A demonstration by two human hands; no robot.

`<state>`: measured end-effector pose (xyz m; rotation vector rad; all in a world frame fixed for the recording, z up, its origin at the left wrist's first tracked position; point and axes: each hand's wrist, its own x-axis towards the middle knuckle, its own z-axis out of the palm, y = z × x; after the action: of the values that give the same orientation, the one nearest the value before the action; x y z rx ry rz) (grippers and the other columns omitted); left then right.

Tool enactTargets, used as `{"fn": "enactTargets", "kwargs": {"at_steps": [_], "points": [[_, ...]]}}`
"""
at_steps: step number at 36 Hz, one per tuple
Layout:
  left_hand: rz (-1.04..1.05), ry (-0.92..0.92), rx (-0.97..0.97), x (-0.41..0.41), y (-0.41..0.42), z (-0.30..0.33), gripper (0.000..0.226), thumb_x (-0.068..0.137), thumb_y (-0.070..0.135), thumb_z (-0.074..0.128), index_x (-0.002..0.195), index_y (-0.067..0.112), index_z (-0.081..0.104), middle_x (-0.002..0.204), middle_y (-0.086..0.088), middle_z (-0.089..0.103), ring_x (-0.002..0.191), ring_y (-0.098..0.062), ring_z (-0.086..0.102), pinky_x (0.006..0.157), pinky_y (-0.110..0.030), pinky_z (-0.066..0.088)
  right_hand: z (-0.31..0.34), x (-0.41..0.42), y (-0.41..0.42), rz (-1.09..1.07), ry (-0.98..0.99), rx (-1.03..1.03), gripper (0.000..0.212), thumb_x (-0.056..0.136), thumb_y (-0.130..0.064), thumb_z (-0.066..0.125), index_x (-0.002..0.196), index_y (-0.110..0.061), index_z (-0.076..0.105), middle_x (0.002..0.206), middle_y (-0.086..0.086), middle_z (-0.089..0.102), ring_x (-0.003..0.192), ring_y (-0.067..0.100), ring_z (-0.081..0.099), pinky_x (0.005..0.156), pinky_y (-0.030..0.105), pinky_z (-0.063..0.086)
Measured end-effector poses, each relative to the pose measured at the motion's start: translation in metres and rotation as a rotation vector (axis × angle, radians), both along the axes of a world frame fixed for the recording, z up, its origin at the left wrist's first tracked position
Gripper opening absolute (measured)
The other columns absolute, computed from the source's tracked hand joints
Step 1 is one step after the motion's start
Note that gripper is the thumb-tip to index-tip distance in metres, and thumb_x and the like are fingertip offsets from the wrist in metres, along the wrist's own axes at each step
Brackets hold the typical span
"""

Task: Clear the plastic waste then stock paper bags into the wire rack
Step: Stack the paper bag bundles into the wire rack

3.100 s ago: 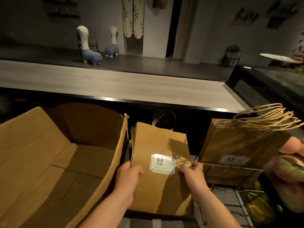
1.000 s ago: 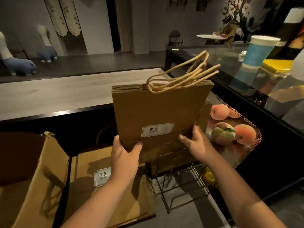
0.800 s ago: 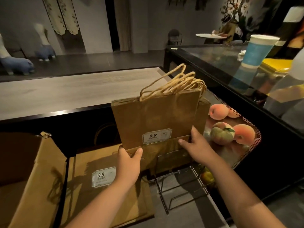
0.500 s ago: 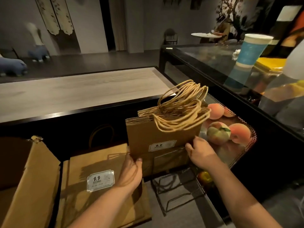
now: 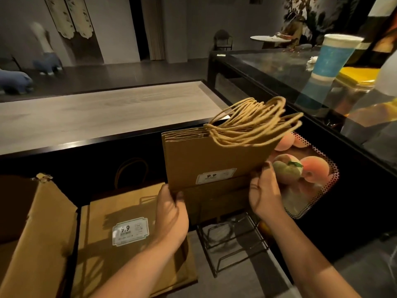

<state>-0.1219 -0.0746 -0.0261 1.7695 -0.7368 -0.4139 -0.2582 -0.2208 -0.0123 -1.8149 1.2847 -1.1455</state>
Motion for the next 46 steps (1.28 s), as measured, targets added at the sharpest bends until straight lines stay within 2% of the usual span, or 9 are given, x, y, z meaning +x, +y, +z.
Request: {"fn": "enactTargets", "kwargs": {"at_steps": [3, 10, 15, 24, 28, 32, 38, 42, 46], "points": [[0.063, -0.078, -0.023, -0.003, -0.002, -0.001, 0.031, 0.099, 0.008, 0.043, 0.114, 0.035, 0.049, 0.115, 0.01, 0.045, 0.104, -0.003, 0.042, 0.083, -0.014, 0.034, -0.005, -0.003, -0.008, 0.064, -0.312, 0.245, 0.02, 0.105, -0.03, 0.038, 0.101, -0.025, 0.057, 0.076, -0.01, 0.066, 0.06, -0.003, 0.064, 0.058, 0.013, 0.052], [0.039, 0.105, 0.198, -0.005, -0.01, -0.023, 0.029, 0.1, 0.022, 0.047, 0.128, 0.018, 0.048, 0.12, -0.002, 0.055, 0.105, -0.023, 0.054, 0.084, -0.028, 0.041, -0.014, -0.017, -0.009, 0.102, 0.11, 0.001, 0.035, 0.091, -0.018, 0.054, 0.12, -0.001, 0.047, 0.101, 0.004, 0.059, 0.096, 0.012, 0.056, 0.092, 0.023, 0.039], [-0.024, -0.007, 0.562, -0.001, -0.016, -0.03, 0.031, 0.102, 0.033, 0.042, 0.077, 0.014, 0.045, 0.074, -0.006, 0.048, 0.062, -0.019, 0.045, 0.054, -0.03, 0.032, -0.01, -0.014, -0.005, 0.029, 0.421, 0.097, 0.035, 0.101, -0.014, 0.044, 0.134, -0.004, 0.036, 0.127, 0.016, 0.047, 0.115, 0.032, 0.05, 0.089, 0.028, 0.037], [-0.161, -0.262, 0.671, 0.002, -0.014, -0.005, 0.038, 0.105, 0.033, 0.031, 0.136, 0.015, 0.043, 0.139, -0.001, 0.046, 0.126, -0.018, 0.044, 0.098, -0.022, 0.03, -0.006, -0.012, 0.0, 0.016, 0.524, 0.277, 0.031, 0.103, -0.018, 0.037, 0.13, -0.002, 0.036, 0.121, 0.02, 0.055, 0.097, 0.029, 0.053, 0.081, 0.034, 0.042], [-0.152, -0.206, 0.652, 0.007, -0.014, -0.015, 0.03, 0.104, 0.028, 0.034, 0.123, 0.01, 0.05, 0.1, 0.002, 0.055, 0.084, -0.01, 0.049, 0.074, -0.018, 0.04, -0.015, -0.018, 0.011, 0.016, 0.434, 0.309, 0.049, 0.102, -0.018, 0.043, 0.145, -0.004, 0.025, 0.124, 0.018, 0.057, 0.117, 0.034, 0.056, 0.09, 0.034, 0.043], [-0.281, -0.315, 0.751, 0.009, -0.008, -0.012, 0.033, 0.104, 0.033, 0.034, 0.12, 0.011, 0.052, 0.095, 0.003, 0.054, 0.085, -0.013, 0.052, 0.069, -0.021, 0.039, -0.018, -0.02, 0.028, -0.021, 0.24, 0.32, 0.063, 0.098, -0.019, 0.054, 0.151, -0.012, 0.021, 0.146, 0.011, 0.039, 0.131, 0.029, 0.044, 0.103, 0.036, 0.038], [-0.225, -0.084, 0.406, 0.002, -0.004, 0.001, 0.065, 0.098, 0.036, 0.047, 0.152, 0.037, 0.01, 0.158, 0.013, 0.015, 0.144, -0.015, 0.022, 0.119, -0.032, 0.016, 0.001, -0.02, 0.053, 0.033, 0.018, 0.009, 0.067, 0.095, -0.014, 0.058, 0.151, -0.025, 0.023, 0.155, -0.007, 0.016, 0.136, 0.008, 0.028, 0.102, 0.016, 0.028], [-0.178, 0.326, 0.059, -0.017, -0.011, 0.017, 0.087, 0.094, 0.019, 0.06, 0.152, 0.038, -0.001, 0.15, 0.015, 0.029, 0.139, -0.01, 0.03, 0.112, -0.027, 0.02, 0.007, -0.007, 0.057, 0.109, 0.06, -0.182, 0.066, 0.092, -0.01, 0.062, 0.146, -0.032, 0.033, 0.156, -0.006, 0.017, 0.138, -0.005, 0.012, 0.097, -0.008, 0.005], [-0.21, 0.359, 0.029, -0.022, -0.019, 0.02, 0.088, 0.094, 0.015, 0.059, 0.153, 0.035, -0.004, 0.142, 0.018, 0.03, 0.128, -0.003, 0.032, 0.101, -0.019, 0.022, 0.002, 0.003, 0.057, 0.191, 0.197, -0.108, 0.066, 0.091, -0.018, 0.063, 0.147, -0.035, 0.032, 0.156, -0.002, 0.015, 0.142, 0.004, 0.012, 0.112, 0.018, 0.012]]}}
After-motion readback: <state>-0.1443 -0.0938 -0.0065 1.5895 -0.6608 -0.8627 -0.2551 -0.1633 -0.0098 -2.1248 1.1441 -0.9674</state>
